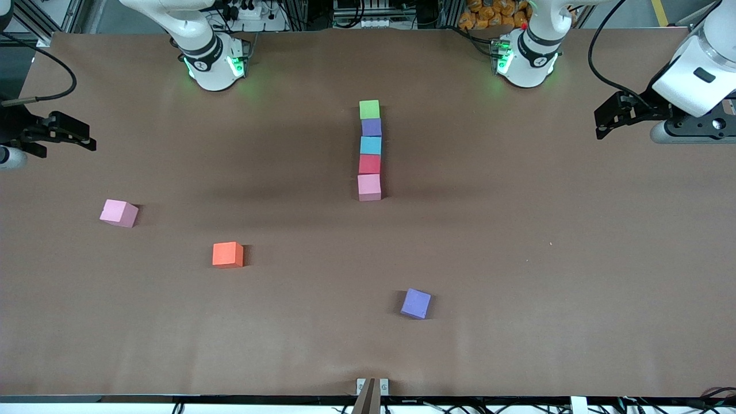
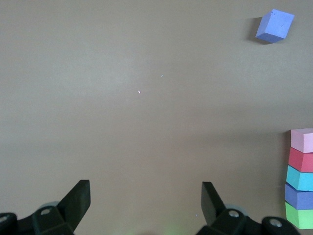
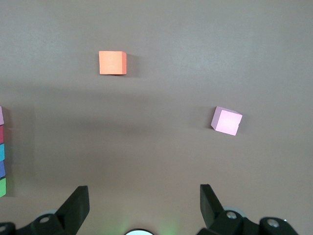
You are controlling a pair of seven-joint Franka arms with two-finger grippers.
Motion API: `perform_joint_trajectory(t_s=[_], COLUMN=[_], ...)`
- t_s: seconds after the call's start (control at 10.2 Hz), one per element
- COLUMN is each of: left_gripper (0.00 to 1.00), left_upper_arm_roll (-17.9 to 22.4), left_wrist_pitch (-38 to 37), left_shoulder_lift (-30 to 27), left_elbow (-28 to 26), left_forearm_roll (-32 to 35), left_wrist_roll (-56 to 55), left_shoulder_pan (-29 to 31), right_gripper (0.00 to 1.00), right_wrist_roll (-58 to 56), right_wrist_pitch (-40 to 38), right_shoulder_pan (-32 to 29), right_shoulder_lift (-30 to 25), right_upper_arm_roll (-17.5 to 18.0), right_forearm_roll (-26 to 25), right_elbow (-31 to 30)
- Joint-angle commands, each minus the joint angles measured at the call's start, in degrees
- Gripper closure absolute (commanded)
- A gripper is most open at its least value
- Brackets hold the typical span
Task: Arrange blocks into number 1
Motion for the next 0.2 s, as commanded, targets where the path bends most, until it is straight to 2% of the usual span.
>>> perform_joint_trajectory(t_s=[0.0, 0.1], left_gripper=[0.00, 0.00], left_upper_arm_roll=[-0.5, -0.5], left_wrist_pitch=[-0.6, -0.6], left_shoulder_lift=[0.5, 0.5], left_elbow=[1.3, 1.3], left_forearm_roll=[-1.6, -1.6], left_wrist_roll=[1.7, 1.7], left_shoulder_pan=[1.0, 1.0], right_gripper=[0.00, 0.00], right_wrist_roll=[-0.4, -0.3], right_wrist_pitch=[1.3, 1.2], right_shoulder_pan=[-1.5, -1.5], right_shoulder_lift=[-1.4, -1.7], right_upper_arm_roll=[1.7, 1.9], right_forearm_roll=[-0.5, -0.5], right_elbow=[-1.4, -1.4])
